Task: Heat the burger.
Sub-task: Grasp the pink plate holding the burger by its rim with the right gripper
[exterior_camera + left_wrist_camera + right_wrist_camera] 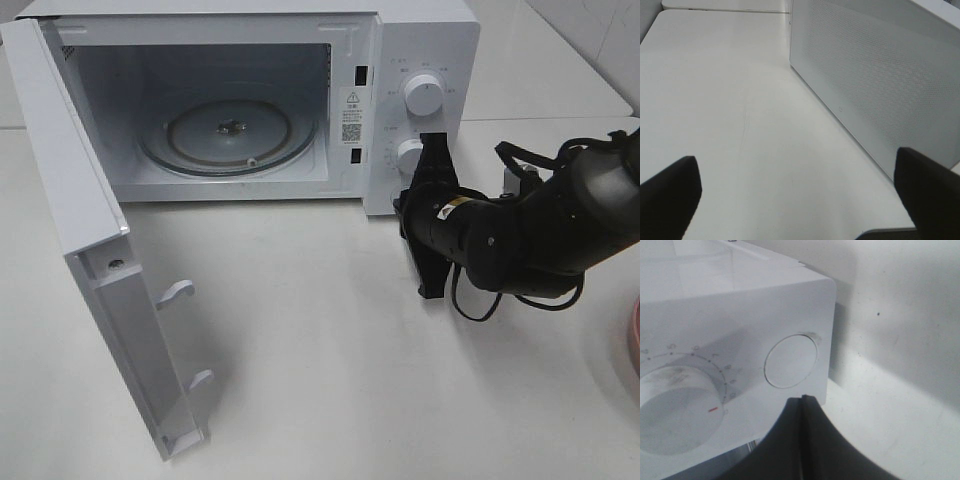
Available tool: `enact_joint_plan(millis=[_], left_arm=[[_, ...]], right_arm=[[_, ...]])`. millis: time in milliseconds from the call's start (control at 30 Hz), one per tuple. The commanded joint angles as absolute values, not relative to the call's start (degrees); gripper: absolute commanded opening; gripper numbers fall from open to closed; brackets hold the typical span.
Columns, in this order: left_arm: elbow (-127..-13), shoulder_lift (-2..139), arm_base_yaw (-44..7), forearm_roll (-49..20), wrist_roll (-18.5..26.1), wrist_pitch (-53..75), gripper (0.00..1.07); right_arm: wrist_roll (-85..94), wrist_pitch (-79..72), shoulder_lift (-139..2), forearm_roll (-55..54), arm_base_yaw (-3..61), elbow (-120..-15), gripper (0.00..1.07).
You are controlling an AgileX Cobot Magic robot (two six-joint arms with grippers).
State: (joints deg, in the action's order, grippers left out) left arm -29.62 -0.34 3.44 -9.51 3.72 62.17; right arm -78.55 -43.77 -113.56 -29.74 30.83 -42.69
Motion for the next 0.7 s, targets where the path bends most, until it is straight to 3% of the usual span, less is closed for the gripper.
enact_joint_plan(millis=[33, 700], left_arm=[[-29.51, -1.32, 3.21, -9.57, 3.78, 61.25, 1.01], [-29.51, -1.32, 3.21, -9.57, 3.78, 61.25, 1.01]], right_arm=[[-74.94, -41.20, -109.95, -29.16, 31.11, -40.91, 0.00], [-31.17, -7.56, -93.68, -26.47, 30.60, -38.90, 0.01]])
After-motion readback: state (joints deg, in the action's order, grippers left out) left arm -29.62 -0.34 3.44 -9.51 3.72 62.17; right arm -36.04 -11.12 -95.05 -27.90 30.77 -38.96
